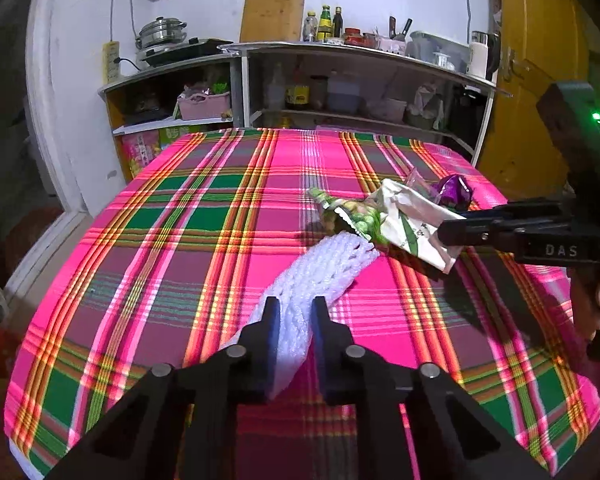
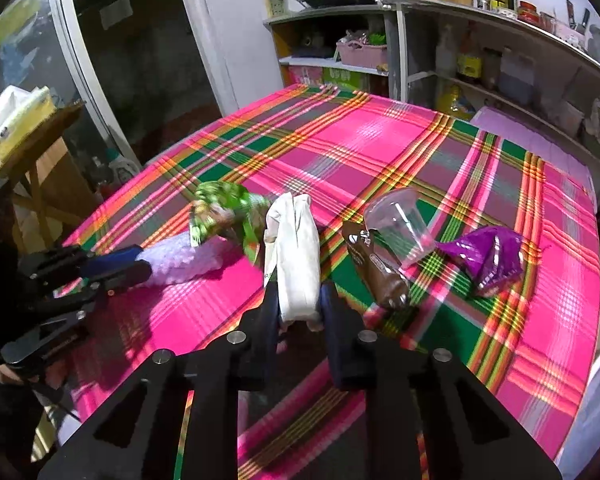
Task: Collect trash
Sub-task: 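Carry the foam sleeve and paper bag over the bin and open both tools, then move both open tools back over the table items, then grasp the green snack bag with the left tool while the right tool reaches the purple foil bag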
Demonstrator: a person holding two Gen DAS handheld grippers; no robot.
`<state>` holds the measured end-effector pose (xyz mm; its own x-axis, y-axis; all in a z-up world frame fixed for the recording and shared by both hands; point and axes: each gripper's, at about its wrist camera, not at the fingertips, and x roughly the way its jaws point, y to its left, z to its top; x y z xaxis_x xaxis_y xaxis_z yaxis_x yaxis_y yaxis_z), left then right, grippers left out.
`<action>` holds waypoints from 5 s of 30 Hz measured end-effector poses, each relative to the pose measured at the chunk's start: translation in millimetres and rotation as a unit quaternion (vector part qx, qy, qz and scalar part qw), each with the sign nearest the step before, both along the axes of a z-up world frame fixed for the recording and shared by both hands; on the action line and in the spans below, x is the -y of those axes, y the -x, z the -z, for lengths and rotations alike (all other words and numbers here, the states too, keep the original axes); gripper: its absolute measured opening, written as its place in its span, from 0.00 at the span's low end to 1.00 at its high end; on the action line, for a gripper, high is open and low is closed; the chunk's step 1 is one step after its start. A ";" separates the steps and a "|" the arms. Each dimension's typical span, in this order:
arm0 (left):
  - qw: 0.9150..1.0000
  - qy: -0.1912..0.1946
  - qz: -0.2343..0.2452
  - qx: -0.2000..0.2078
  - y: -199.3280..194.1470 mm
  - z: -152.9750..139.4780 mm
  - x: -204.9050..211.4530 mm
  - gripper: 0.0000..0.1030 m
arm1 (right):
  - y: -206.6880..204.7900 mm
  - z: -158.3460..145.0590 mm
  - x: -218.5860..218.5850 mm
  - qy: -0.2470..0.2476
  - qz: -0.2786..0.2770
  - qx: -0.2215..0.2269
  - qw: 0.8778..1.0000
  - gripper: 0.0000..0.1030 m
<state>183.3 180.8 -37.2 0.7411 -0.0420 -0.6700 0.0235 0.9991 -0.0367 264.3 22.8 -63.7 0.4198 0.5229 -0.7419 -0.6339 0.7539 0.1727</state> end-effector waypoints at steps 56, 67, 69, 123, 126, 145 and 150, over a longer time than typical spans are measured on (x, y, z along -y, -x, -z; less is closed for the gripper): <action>0.979 0.076 0.183 0.042 -12.1 -55.1 285.9 0.09 | 108.8 -34.5 302.0 -0.060 0.295 0.046 0.952 0.20; 0.974 0.079 0.213 0.007 -44.8 -31.4 331.2 0.10 | 95.7 -14.4 332.3 -0.056 0.325 0.019 0.944 0.20; 0.973 0.081 0.216 0.000 -51.1 -26.5 337.3 0.10 | 91.2 -9.6 336.8 -0.056 0.327 0.012 0.943 0.20; 0.987 0.095 0.126 0.024 6.1 -32.7 226.5 0.28 | 118.7 -29.9 234.2 -0.065 0.208 0.033 0.975 0.44; 0.989 0.094 0.112 0.024 8.7 -31.5 214.3 0.28 | 116.7 -29.7 225.4 -0.062 0.200 0.032 0.977 0.44; 0.996 0.087 -0.010 0.033 -7.7 -31.1 107.9 0.42 | 79.3 -35.3 181.9 -0.049 0.155 0.043 0.986 0.54; 0.997 0.073 -0.023 0.026 -27.1 -26.8 91.2 0.52 | 65.9 -33.7 170.8 -0.048 0.148 0.041 0.987 0.54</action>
